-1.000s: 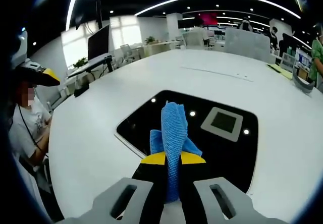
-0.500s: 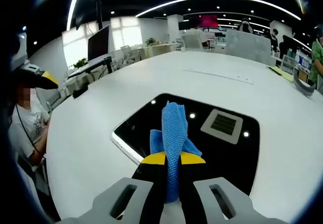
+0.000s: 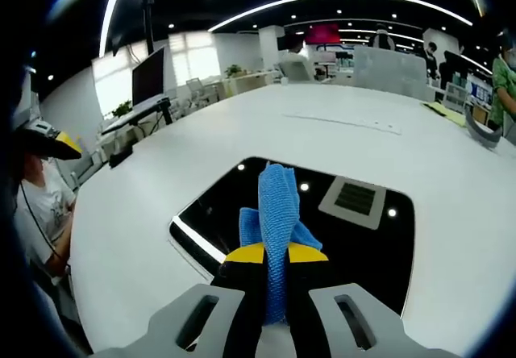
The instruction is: Wipe the mirror surface with the cleaning cloth until all visible marks leave the cleaned area.
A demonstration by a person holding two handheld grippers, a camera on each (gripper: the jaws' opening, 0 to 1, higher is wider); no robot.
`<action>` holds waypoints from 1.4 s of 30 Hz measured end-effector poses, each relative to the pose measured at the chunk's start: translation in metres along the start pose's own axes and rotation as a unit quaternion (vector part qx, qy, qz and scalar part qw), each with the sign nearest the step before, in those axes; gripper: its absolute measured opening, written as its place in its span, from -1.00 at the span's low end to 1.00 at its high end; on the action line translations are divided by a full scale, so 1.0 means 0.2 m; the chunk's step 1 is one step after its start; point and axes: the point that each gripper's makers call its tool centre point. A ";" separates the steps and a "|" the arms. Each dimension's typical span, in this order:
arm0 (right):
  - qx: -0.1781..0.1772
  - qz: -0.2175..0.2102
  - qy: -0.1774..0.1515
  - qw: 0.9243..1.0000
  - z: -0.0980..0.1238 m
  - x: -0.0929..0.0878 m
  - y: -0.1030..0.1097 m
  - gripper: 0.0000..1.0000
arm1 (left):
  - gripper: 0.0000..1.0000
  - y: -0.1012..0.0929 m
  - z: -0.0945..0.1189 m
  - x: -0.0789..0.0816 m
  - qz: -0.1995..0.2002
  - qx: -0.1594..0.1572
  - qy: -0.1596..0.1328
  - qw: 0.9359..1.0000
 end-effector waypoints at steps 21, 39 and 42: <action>-0.004 0.007 0.007 1.000 -0.13 0.08 -0.13 -0.94 | 0.99 0.12 -0.01 0.02 0.018 0.018 -0.001 1.000; 0.004 0.002 0.002 1.000 -0.21 0.13 -0.21 -0.94 | 0.99 0.13 -0.07 0.03 0.004 0.013 0.016 1.000; 0.006 0.005 0.003 1.000 -0.22 0.14 -0.21 -0.94 | 0.99 0.13 -0.07 0.03 0.003 0.012 0.017 1.000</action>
Point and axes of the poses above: the point that each gripper's makers call its tool centre point, and the gripper's own axes: z roughly backward along the fingers, y roughly to its left, x roughly out of its top, and after that the axes turned 11 degrees about z, right-handed
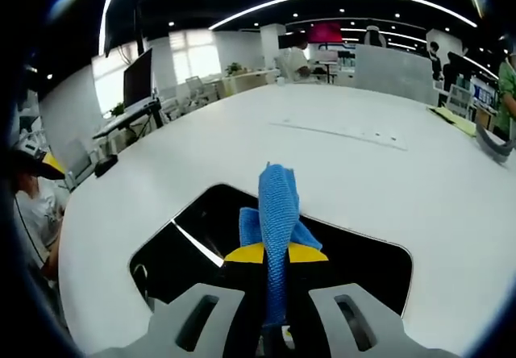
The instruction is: Wipe the mirror surface with the cleaning cloth until all visible marks leave the cleaned area.
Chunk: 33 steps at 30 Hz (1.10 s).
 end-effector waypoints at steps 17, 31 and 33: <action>-0.001 -0.001 0.000 1.000 -0.02 0.01 -0.01 -0.94 | 0.99 0.01 -0.01 0.00 -0.004 0.001 0.003 1.000; -0.012 0.008 0.001 1.000 -0.02 0.01 -0.01 -0.94 | 0.99 -0.02 -0.02 -0.01 -0.008 0.002 0.002 1.000; -0.014 0.007 -0.001 1.000 -0.02 0.01 -0.01 -0.94 | 0.99 -0.03 -0.03 0.00 -0.011 0.001 0.002 1.000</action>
Point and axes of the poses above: the point that each gripper's makers call its tool centre point, and the gripper's own axes: z roughly backward along the fingers, y roughly to its left, x roughly out of its top, and after that the axes turned 11 degrees about z, right-handed
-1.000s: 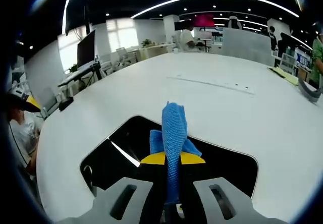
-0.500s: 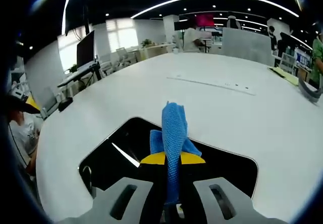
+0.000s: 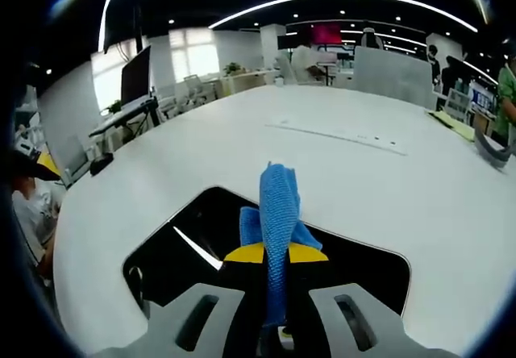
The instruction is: Wipe the mirror surface with the cleaning cloth until all visible marks leave the cleaned area.
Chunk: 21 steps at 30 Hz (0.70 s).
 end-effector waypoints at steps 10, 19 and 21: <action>0.008 0.021 0.003 1.000 -0.04 0.02 -0.01 -0.93 | 0.99 0.00 -0.01 0.03 0.005 -0.006 -0.009 1.000; 0.018 0.028 -0.001 0.999 -0.08 0.06 0.01 -0.94 | 0.99 -0.02 -0.04 0.02 0.006 -0.020 -0.012 1.000; 0.021 0.040 -0.001 0.999 -0.09 0.07 0.02 -0.94 | 0.99 -0.01 -0.04 0.01 0.007 -0.021 -0.013 1.000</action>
Point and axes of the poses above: the point that each gripper's makers call its tool centre point, and the gripper's own axes: z roughly backward along the fingers, y roughly to its left, x roughly out of its top, and after that the axes turned 11 degrees about z, right-handed
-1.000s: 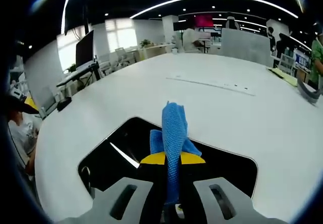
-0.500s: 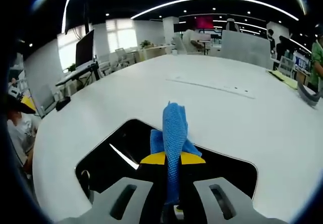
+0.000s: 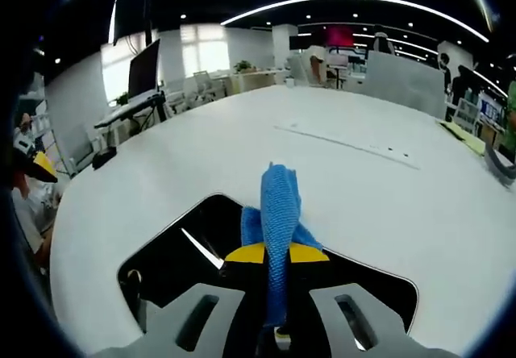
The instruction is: Wipe the mirror surface with the cleaning cloth until all visible marks leave the cleaned area.
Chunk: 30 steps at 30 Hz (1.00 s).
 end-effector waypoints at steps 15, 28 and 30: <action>0.041 0.037 -0.010 0.998 -0.02 0.04 0.18 -0.94 | 0.99 0.04 0.03 -0.05 0.026 0.008 -0.013 1.000; 0.068 0.050 -0.008 0.996 0.04 0.03 0.33 -0.94 | 0.99 -0.03 0.12 -0.07 0.024 0.018 -0.017 0.999; 0.074 0.054 -0.007 0.996 0.06 0.02 0.36 -0.94 | 0.99 -0.05 0.14 -0.07 0.016 0.018 -0.019 1.000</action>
Point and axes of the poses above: the point that each gripper's makers call its tool centre point, and the gripper's own axes: z roughly backward along the fingers, y roughly to its left, x roughly out of its top, and after that the axes turned 11 degrees about z, right-handed
